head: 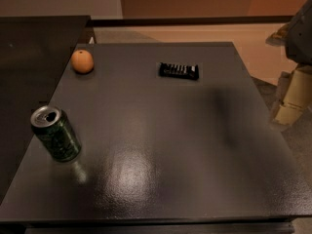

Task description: Knock green can over

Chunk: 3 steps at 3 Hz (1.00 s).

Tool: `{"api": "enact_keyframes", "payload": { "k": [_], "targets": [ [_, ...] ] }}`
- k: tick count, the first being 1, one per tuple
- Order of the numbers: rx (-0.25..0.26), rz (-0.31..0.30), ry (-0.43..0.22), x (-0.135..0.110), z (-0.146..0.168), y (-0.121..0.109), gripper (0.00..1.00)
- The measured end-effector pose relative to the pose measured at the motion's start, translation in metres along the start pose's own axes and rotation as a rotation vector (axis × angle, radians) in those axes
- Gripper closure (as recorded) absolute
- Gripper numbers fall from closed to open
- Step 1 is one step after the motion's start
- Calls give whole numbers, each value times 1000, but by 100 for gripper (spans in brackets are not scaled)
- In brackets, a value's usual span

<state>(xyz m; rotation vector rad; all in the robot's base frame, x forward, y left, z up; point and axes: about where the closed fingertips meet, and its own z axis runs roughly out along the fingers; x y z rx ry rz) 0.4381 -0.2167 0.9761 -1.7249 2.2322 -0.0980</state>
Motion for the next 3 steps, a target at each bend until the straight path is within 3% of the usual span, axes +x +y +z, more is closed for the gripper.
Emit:
{"api": "enact_keyframes", "payload": {
  "k": [2, 3],
  "targets": [
    [-3, -1, -24, -5, 2, 1, 0],
    [-27, -11, -127, -22, 9, 4, 0]
  ]
}}
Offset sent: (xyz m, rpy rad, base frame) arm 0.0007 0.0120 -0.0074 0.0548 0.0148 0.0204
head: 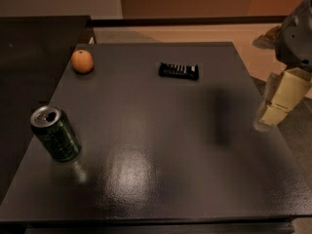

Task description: Knock green can over

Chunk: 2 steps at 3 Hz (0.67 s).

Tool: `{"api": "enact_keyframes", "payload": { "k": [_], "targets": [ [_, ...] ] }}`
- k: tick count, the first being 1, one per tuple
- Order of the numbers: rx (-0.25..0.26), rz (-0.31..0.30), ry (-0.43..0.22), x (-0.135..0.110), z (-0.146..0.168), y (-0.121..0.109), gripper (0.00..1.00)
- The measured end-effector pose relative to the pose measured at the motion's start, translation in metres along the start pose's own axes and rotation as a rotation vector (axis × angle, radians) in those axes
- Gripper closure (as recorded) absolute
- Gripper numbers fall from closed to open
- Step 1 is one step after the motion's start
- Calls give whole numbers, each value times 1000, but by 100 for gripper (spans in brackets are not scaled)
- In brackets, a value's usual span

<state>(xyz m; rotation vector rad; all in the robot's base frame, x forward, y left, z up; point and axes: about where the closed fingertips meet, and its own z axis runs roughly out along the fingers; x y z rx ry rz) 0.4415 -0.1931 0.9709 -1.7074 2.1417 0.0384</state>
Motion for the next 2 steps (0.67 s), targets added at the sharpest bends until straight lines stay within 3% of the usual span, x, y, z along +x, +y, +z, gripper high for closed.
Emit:
{"api": "enact_keyframes", "payload": {
  "k": [1, 2],
  "targets": [
    [-31, -48, -148, -43, 14, 6, 0],
    [-51, -99, -252, -89, 24, 13, 0]
  ]
}}
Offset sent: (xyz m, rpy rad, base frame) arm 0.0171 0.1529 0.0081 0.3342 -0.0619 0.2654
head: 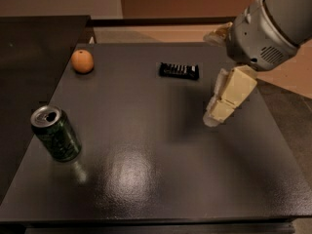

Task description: Knock green can over

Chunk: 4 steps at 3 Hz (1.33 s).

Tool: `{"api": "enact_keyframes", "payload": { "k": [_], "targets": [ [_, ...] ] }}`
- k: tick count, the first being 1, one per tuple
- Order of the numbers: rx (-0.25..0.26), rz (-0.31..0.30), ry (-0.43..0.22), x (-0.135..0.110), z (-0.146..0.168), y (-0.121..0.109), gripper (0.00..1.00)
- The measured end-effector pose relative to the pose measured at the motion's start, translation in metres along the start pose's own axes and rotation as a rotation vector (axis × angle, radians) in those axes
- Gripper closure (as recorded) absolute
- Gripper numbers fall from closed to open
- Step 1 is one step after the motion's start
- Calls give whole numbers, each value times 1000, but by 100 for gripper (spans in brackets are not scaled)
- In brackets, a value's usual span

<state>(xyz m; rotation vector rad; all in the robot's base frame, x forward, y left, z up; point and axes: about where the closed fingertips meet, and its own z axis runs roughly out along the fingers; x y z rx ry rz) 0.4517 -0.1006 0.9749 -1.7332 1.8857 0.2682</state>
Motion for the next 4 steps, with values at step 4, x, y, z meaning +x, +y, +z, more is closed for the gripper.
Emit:
{"api": "enact_keyframes", "payload": {
  "k": [4],
  "targets": [
    [-211, -194, -160, -141, 128, 44, 0]
  ]
}}
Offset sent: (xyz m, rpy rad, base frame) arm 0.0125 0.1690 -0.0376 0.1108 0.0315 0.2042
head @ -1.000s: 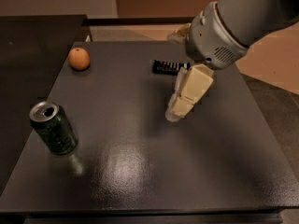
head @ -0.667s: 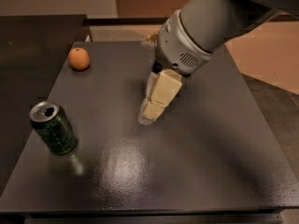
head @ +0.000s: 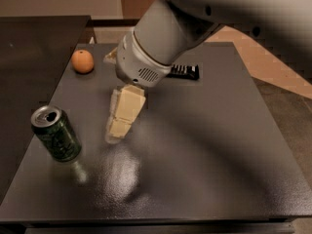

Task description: Knock green can over

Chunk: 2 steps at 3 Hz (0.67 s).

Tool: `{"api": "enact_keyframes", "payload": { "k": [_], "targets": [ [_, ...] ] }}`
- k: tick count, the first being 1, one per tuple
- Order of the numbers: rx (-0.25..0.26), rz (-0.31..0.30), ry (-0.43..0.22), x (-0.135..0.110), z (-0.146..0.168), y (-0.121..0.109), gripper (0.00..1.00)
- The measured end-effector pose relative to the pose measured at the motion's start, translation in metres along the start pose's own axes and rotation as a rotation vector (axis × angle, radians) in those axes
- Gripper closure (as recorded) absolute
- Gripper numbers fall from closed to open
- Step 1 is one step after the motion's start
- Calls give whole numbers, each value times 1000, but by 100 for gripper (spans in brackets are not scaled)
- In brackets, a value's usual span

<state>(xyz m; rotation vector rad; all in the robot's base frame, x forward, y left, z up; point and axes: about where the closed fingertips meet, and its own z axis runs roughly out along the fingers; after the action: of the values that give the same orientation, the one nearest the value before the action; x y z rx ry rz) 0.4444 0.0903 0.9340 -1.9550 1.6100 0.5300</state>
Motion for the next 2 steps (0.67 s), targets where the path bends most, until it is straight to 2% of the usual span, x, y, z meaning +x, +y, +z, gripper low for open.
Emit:
{"api": "enact_keyframes", "payload": {
  "k": [2],
  "targets": [
    [-121, -157, -9, -38, 52, 16, 0]
  ]
}}
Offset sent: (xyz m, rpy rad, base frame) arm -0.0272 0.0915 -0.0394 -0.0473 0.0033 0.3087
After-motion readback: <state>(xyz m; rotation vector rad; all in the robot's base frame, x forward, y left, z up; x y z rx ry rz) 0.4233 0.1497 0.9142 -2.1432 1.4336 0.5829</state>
